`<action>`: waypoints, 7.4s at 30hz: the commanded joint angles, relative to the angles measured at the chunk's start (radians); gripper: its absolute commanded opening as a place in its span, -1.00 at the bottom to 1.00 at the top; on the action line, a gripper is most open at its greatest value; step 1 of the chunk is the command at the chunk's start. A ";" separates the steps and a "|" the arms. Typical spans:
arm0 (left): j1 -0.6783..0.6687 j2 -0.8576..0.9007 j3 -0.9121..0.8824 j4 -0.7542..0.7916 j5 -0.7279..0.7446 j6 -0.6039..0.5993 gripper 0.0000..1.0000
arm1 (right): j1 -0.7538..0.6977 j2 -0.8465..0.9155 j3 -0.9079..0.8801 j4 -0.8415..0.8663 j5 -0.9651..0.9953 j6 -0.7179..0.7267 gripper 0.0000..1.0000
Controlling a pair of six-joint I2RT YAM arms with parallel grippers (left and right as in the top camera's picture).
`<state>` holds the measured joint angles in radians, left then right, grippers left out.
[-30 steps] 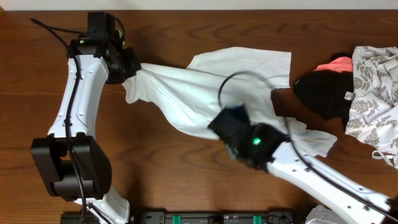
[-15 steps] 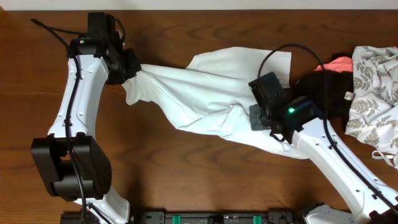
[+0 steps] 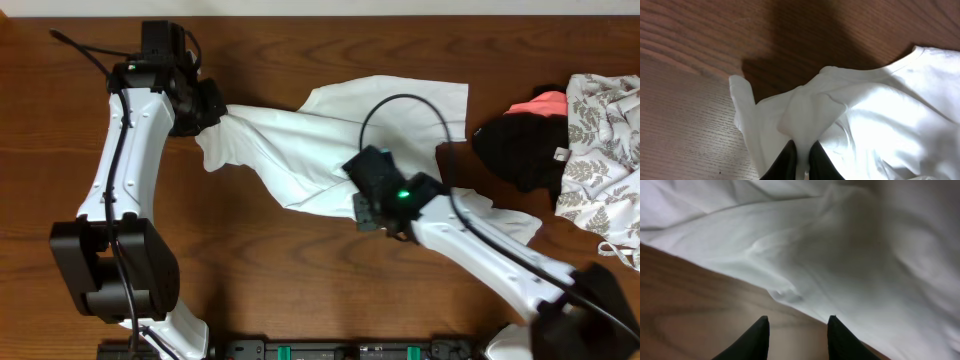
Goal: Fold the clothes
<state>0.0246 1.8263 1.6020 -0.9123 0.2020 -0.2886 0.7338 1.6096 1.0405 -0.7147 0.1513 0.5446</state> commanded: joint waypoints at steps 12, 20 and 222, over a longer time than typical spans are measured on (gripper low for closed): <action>0.005 0.001 0.006 -0.003 -0.012 -0.001 -0.80 | 0.052 0.188 -0.007 0.125 0.204 0.267 -0.25; 0.005 0.001 0.006 -0.003 -0.012 -0.001 -0.88 | 0.051 0.188 -0.006 0.202 0.208 0.261 -0.19; -0.680 -0.117 -0.881 0.681 0.314 -0.480 -0.10 | -0.506 -0.228 0.756 -0.492 0.327 -0.426 -0.97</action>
<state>-0.6308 1.6554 0.7517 -0.2089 0.4820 -0.7666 0.2367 1.3956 1.7851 -1.2068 0.4706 0.1246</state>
